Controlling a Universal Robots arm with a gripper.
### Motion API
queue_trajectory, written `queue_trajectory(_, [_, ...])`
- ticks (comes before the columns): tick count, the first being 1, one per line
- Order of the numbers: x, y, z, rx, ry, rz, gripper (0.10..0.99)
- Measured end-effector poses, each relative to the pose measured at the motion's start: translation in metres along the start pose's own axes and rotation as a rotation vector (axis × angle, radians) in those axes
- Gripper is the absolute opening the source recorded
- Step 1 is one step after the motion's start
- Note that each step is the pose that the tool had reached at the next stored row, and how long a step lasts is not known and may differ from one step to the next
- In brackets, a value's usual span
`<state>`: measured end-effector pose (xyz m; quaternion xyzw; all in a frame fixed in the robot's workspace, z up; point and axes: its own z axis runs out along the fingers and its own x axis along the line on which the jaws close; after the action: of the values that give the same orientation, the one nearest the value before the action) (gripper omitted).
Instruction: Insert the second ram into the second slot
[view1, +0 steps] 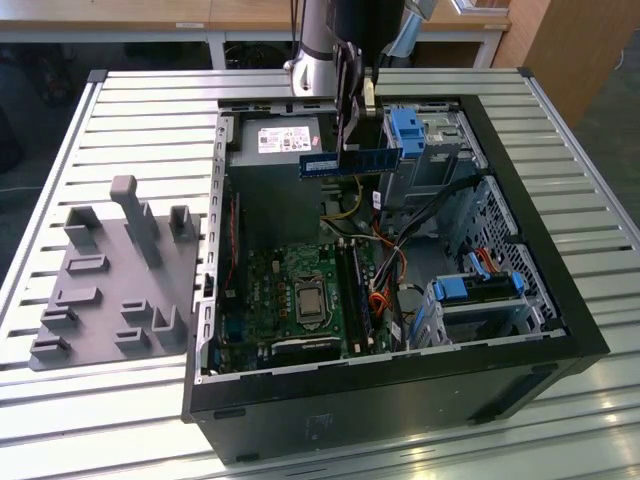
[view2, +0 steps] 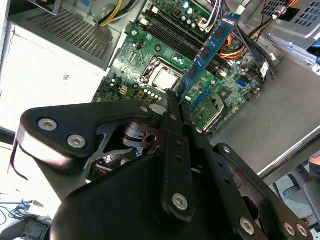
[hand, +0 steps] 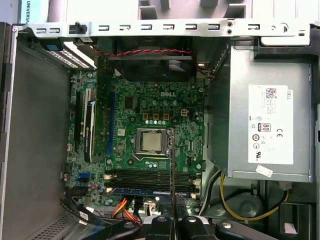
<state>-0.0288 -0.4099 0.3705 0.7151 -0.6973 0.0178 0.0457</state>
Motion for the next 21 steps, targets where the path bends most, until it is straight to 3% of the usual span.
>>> queue_trajectory(21, [0.0020,0.0001,0.0003,0.000,0.0126,0.000,0.137])
